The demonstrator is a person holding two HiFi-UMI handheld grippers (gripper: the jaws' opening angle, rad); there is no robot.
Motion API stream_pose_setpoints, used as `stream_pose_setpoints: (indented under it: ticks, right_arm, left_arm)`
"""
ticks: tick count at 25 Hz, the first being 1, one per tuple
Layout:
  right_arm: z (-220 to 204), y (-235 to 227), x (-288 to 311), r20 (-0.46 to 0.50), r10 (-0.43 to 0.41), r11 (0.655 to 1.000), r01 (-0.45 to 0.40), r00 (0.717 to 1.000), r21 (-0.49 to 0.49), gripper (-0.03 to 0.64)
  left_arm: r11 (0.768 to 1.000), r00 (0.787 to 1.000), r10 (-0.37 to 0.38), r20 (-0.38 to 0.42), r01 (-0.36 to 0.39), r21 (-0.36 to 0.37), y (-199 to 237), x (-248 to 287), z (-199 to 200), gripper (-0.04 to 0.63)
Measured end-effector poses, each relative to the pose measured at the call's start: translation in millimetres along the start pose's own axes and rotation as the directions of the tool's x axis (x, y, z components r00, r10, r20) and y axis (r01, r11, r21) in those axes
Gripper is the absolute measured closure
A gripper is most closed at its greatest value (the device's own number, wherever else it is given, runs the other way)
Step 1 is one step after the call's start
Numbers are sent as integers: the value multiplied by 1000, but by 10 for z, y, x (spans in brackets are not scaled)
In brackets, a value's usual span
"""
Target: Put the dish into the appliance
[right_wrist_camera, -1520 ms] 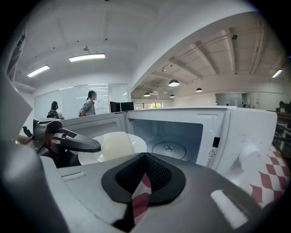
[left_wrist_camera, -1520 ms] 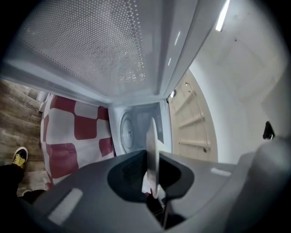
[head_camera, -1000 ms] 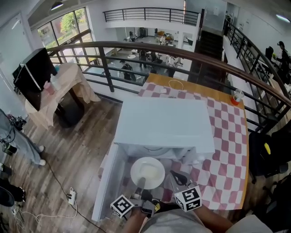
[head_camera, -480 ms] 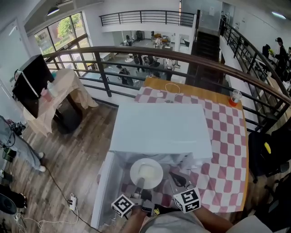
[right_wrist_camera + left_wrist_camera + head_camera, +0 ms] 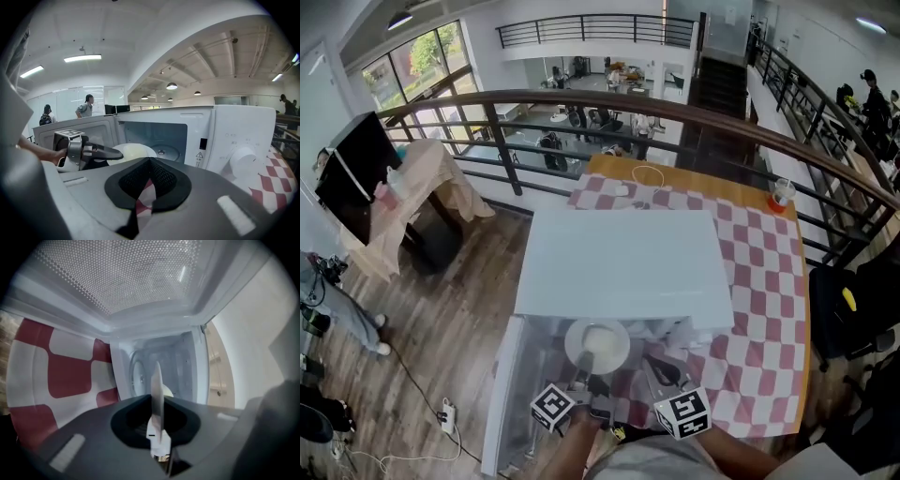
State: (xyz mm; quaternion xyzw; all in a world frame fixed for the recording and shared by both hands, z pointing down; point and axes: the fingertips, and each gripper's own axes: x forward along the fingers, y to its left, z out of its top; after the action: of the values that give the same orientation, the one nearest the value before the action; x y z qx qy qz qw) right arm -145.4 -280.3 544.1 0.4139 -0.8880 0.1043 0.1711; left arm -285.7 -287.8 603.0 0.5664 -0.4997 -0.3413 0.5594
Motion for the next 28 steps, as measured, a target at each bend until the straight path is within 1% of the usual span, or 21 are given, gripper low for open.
stream_pose_setpoints:
  ticks: [8, 14, 20, 28]
  right_arm:
    - [-43, -121, 21, -6, -11, 1000, 11, 1000, 12, 620]
    - [-57, -175, 24, -11, -11, 1000, 11, 1000, 29, 620]
    - [-100, -233, 38, -15, -6, 999, 7, 1000, 39, 620]
    - [-141, -261, 28, -17, -3, 999, 3, 1000, 47, 620]
  left_arm:
    - [999, 999, 34, 20, -33, -35, 225, 246, 61, 566]
    - [996, 997, 80, 21, -79, -52, 388, 365, 33, 566]
    - [993, 995, 94, 26, -92, -72, 453, 488, 30, 568]
    - [991, 994, 107, 23, -104, -78, 440, 665, 35, 568]
